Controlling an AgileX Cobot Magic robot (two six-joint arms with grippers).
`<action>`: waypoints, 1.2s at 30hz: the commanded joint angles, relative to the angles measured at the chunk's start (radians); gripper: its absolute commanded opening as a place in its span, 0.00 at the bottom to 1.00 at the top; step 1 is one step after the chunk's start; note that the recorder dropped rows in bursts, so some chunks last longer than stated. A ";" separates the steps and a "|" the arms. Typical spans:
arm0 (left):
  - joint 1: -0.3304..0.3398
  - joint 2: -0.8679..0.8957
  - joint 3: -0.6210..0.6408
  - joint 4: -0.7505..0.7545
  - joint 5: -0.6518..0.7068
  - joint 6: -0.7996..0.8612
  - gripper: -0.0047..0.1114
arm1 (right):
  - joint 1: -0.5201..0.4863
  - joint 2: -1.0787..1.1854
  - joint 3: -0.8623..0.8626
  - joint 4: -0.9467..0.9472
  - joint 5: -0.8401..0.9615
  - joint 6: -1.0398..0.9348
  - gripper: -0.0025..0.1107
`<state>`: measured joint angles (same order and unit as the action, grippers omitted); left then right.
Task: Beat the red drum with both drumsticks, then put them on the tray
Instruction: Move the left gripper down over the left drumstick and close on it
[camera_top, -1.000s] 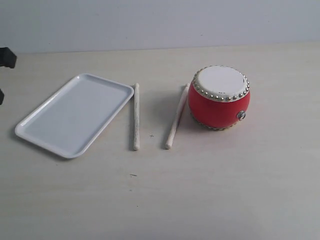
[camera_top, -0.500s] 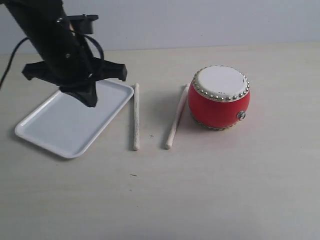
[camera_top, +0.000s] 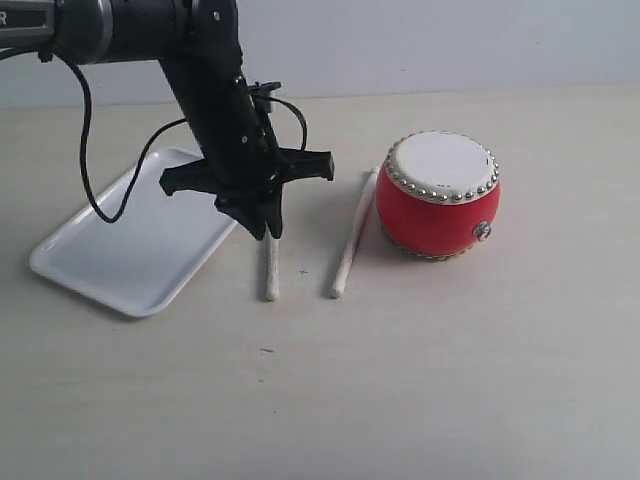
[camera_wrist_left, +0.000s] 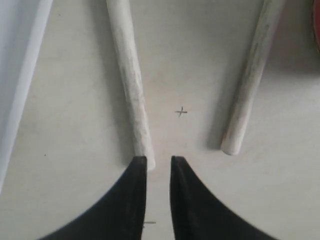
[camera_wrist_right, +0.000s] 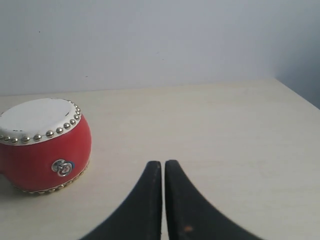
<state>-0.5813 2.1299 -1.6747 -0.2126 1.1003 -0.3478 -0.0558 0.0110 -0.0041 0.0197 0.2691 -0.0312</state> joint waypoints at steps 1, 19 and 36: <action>-0.002 0.012 -0.012 -0.032 -0.042 -0.008 0.21 | 0.002 0.003 0.004 0.005 -0.005 0.000 0.05; -0.002 0.081 -0.012 0.017 -0.032 -0.050 0.38 | 0.002 -0.011 0.004 0.005 -0.005 0.000 0.05; -0.002 0.131 -0.012 0.023 -0.085 -0.053 0.42 | 0.002 -0.011 0.004 0.005 -0.005 0.000 0.05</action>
<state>-0.5813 2.2549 -1.6820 -0.1887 1.0265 -0.4010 -0.0558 0.0065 -0.0041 0.0237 0.2691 -0.0312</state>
